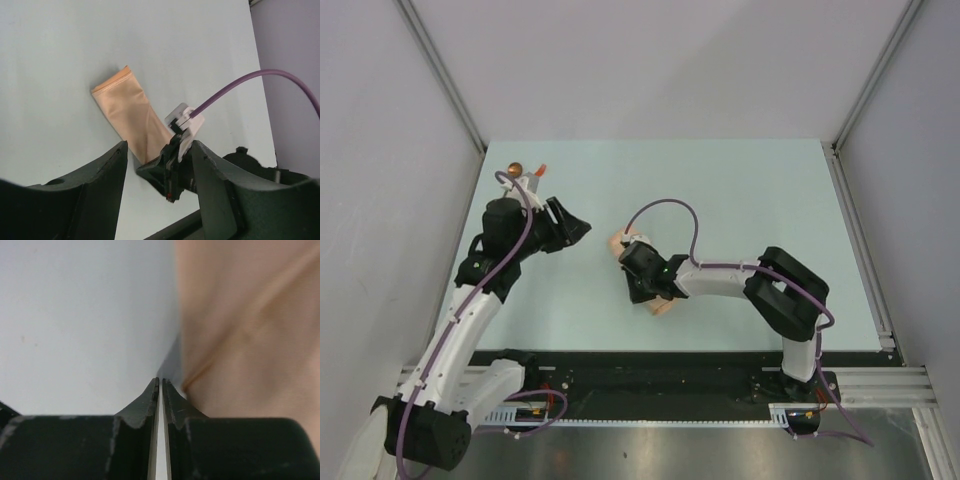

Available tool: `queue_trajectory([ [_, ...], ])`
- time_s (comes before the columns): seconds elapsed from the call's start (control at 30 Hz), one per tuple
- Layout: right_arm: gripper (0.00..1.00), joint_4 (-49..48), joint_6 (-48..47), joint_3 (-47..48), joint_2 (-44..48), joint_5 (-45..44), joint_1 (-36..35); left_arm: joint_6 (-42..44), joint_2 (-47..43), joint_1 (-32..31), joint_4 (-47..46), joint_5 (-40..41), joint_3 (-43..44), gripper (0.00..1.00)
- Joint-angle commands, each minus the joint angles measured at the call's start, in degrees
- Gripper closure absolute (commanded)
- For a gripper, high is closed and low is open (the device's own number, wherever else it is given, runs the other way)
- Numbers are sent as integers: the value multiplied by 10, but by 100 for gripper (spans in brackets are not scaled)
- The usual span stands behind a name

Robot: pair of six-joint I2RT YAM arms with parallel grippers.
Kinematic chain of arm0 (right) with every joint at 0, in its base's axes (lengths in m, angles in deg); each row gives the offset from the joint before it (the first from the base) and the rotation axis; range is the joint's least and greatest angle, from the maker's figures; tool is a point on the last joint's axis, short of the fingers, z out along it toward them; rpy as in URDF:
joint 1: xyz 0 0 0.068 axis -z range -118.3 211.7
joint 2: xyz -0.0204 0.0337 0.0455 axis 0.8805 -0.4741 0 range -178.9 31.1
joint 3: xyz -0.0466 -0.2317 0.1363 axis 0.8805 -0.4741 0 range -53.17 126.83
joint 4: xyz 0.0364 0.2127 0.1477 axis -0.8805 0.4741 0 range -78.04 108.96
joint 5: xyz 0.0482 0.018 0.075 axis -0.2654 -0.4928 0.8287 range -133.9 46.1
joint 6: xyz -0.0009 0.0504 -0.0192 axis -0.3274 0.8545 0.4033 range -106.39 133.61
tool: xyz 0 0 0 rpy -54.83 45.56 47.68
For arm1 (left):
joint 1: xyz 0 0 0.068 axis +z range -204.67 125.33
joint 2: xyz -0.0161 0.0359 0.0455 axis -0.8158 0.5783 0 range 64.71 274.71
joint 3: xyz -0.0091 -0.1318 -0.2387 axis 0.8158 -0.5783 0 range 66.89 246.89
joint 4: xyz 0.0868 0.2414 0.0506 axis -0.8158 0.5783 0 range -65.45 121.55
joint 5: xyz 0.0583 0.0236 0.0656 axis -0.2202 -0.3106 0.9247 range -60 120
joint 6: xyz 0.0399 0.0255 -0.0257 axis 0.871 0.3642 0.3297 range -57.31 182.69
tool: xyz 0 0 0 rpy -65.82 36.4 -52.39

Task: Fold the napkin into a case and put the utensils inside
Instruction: Move the smaller rectangle folded napkin to the center of the board.

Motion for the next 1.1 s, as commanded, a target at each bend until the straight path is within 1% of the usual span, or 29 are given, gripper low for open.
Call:
queue_trajectory([
  [0.0,90,28,-11,-39,24,-78,51,11,23,4,-18,-14,3,41],
  [0.1,95,16,-37,-42,19,-65,87,11,39,8,-36,-24,7,41],
  [0.17,95,6,-52,-40,12,-69,103,13,59,12,-38,-27,14,40],
  [0.2,95,2,-68,-37,7,-68,123,13,69,17,-38,-27,23,40],
  [0.33,95,-13,-117,-8,-20,-64,172,1,136,39,-50,-53,45,40],
  [0.4,96,-13,-134,22,-43,-64,191,-3,162,49,-59,-59,64,40],
  [0.43,96,-13,-152,36,-53,-59,212,-7,176,54,-59,-62,72,40],
  [0.47,95,-12,-159,63,-72,-58,223,-9,210,59,-60,-64,92,40],
  [0.53,95,-5,-175,96,-97,-51,252,-8,248,75,-56,-67,118,40],
  [0.6,95,-18,-187,136,-126,-38,267,-5,305,92,-48,-59,159,40],
  [0.67,95,-2,-192,176,-151,-17,283,2,342,107,-38,-53,200,39],
  [0.7,95,32,-192,205,-160,-10,285,6,381,118,-35,-50,214,39],
  [0.73,94,43,-190,204,-153,-1,287,20,398,137,-29,-41,230,38],
  [0.77,92,49,-180,196,-141,20,288,33,419,146,-11,-29,265,33],
  [0.8,89,46,-172,182,-124,34,288,52,458,156,3,4,288,31],
  [0.83,84,39,-164,139,-78,49,288,92,484,159,31,32,317,30],
  [0.87,78,35,-148,124,-58,89,289,114,506,161,71,58,376,28],
  [0.9,76,42,-142,110,-36,107,288,135,542,161,72,107,396,28],
  [0.93,68,44,-136,87,-2,150,287,178,558,161,62,121,409,27],
  [0.97,65,44,-133,72,17,171,285,204,578,162,58,131,453,27],
  [1.0,61,43,-128,60,34,190,284,231,607,161,78,138,487,29],
  [1.03,55,43,-128,37,62,224,282,287,653,162,83,128,517,28],
  [1.07,52,42,-128,24,74,240,279,312,682,162,90,107,582,27],
])
